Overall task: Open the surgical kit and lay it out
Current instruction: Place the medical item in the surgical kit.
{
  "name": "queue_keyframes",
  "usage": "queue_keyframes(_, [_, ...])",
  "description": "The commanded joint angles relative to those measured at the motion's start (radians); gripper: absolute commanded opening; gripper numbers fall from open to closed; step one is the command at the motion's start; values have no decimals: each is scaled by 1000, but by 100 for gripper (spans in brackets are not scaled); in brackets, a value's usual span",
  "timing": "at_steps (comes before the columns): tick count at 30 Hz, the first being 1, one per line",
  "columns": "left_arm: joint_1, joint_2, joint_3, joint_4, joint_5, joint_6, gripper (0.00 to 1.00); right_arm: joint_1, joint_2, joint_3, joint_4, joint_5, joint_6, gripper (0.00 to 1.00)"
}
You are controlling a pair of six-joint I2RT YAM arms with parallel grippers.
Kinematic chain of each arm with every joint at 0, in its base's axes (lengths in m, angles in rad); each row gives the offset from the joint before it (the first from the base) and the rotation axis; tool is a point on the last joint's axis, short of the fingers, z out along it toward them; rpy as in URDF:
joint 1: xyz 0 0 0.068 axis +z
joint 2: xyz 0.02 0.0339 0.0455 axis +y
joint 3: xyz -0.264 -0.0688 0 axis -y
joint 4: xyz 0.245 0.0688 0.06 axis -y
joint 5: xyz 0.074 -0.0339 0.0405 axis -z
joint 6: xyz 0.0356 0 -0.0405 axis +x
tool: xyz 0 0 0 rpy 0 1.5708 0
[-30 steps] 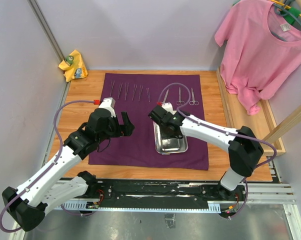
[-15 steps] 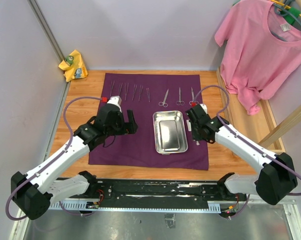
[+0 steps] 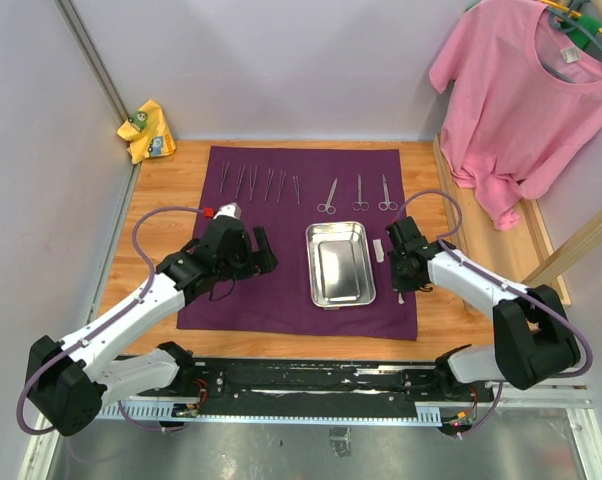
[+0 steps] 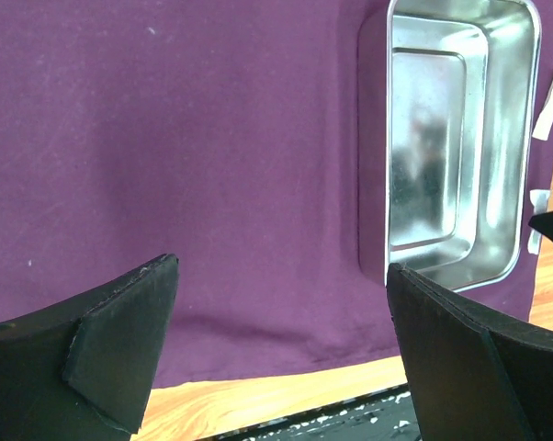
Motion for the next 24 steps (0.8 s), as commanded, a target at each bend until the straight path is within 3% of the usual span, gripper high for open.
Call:
queue_keyframes(1, [-27, -5, 4, 26, -30, -45, 99, -11, 31, 3, 48, -24, -17, 1])
queue_keyframes(6, [-56, 19, 13, 26, -47, -60, 99, -11, 49, 11, 45, -16, -15, 2])
queue_keyframes(13, [-67, 38, 19, 27, -54, -63, 99, -11, 56, 15, 40, -11, -13, 16])
queue_keyframes(24, [-71, 49, 15, 35, -57, -49, 99, -11, -24, 24, 3, -3, -12, 28])
